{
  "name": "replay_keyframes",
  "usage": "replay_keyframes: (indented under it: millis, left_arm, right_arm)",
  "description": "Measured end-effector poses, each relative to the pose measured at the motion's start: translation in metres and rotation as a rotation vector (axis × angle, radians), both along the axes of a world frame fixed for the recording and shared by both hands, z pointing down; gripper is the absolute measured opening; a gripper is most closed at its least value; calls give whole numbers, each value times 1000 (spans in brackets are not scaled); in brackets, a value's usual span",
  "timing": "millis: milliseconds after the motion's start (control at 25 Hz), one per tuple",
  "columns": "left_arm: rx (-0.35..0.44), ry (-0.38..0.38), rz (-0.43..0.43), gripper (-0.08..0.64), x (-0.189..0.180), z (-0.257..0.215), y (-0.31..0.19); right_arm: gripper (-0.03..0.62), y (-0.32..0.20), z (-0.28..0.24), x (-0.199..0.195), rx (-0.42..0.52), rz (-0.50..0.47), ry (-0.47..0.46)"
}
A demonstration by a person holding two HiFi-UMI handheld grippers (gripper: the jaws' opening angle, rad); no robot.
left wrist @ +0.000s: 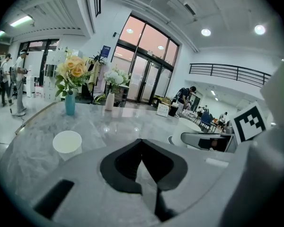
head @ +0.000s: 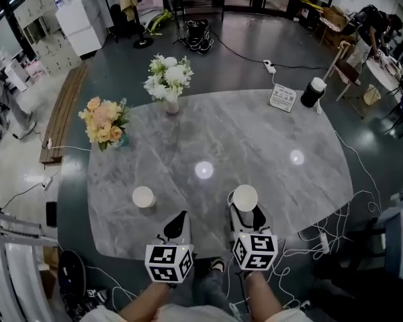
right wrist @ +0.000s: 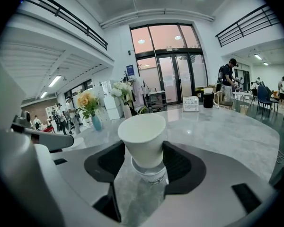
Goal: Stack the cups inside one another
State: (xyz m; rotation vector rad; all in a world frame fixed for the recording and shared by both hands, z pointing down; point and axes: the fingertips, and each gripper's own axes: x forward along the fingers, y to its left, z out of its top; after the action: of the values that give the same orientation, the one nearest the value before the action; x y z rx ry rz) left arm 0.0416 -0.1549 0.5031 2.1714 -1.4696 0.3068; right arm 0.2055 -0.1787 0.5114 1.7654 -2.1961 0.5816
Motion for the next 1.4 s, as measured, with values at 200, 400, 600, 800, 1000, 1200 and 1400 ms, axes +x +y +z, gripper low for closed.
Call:
replay_keyframes:
  millis: [200, 400, 600, 800, 1000, 1200, 1400]
  left_arm:
    - [-22, -3, 5, -5, 2, 11, -3]
    - [-40, -6, 4, -5, 3, 19, -6]
    - [-47, -6, 12, -5, 7, 23, -10]
    - [-57, -8, 21, -5, 10, 28, -10]
    - [-61, -4, 29, -5, 14, 30, -10]
    - [-59, -1, 32, -5, 15, 29, -9]
    - [-57, -1, 33, -5, 15, 26, -6]
  right_arm:
    - [230, -3, 11, -2, -15, -9, 9]
    - [230, -4, 19, -2, -32, -9, 4]
    - [230, -4, 24, -2, -40, -16, 6]
    - [232, -5, 29, -3, -52, -27, 27]
    - [245, -3, 29, -2, -67, -25, 32]
    - [245, 4, 29, 0, -72, -13, 29]
    - [245, 7, 23, 0, -60, -6, 26]
